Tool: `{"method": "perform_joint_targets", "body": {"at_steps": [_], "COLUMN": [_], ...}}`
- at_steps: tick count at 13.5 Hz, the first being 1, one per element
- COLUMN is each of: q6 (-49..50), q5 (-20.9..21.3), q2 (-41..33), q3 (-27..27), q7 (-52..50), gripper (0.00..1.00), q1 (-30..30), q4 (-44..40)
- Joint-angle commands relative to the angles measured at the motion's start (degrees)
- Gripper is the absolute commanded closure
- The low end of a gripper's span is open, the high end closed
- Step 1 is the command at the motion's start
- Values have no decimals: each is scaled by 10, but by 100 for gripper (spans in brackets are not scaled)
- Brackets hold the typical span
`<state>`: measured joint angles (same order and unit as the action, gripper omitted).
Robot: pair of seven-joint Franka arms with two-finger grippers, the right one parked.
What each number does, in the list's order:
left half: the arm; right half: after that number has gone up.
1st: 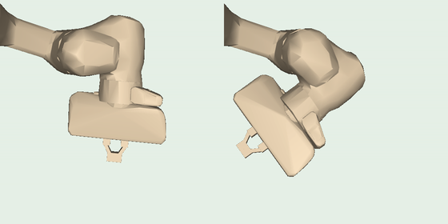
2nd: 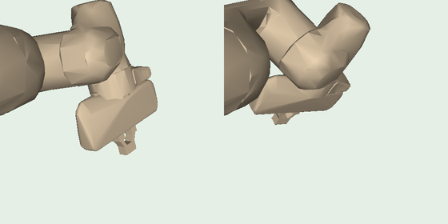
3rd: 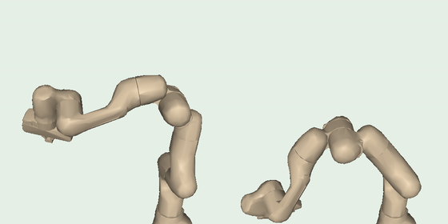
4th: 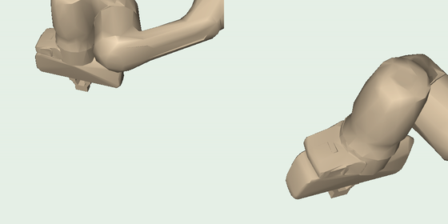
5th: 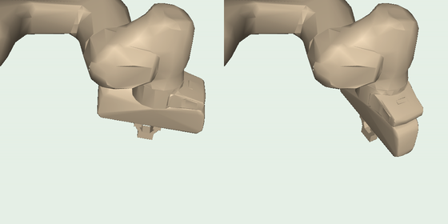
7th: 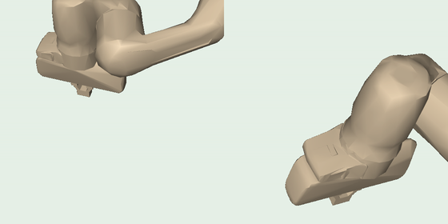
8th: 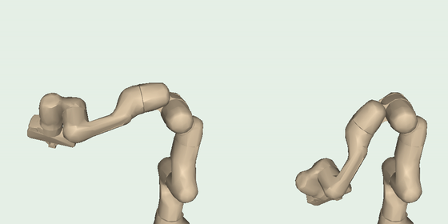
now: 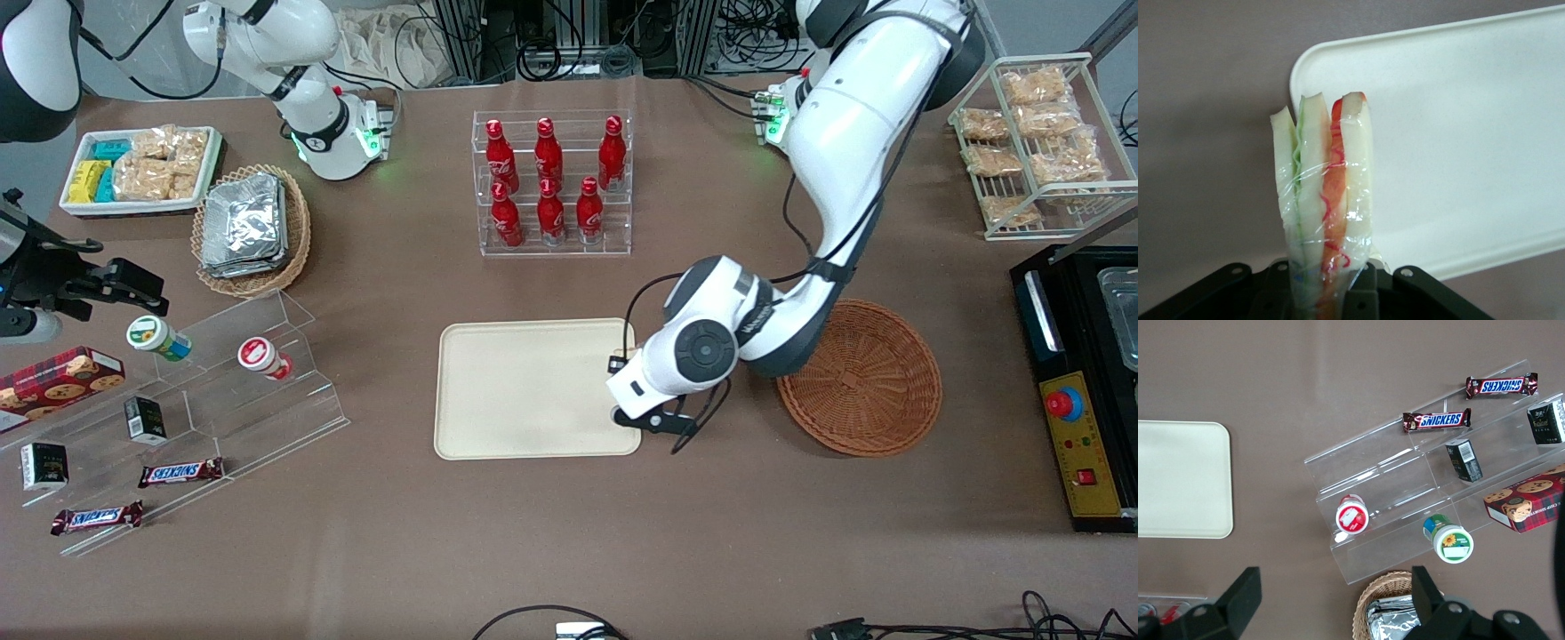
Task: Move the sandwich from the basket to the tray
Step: 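Lift the sandwich and carry it with the left gripper to the tray, then lower the sandwich onto the cream tray and open the left gripper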
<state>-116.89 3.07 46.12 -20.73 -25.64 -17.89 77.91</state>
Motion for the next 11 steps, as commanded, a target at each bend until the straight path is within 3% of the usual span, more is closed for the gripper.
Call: {"method": "perform_joint_targets", "body": {"at_steps": [1, 4, 5, 6, 11], "q6": [-28, -40, -40, -40, -33], "q5": [34, 38, 39, 43, 55], "q2": [45, 52, 51, 50, 8], "q3": [5, 5, 6, 6, 6], "q7": [-35, -42, -41, -40, -57], "gripper": [100, 98, 63, 1, 0], "q1": [-19, -32, -32, -32, -23], "q4": [-28, -26, -26, -26, -29]}}
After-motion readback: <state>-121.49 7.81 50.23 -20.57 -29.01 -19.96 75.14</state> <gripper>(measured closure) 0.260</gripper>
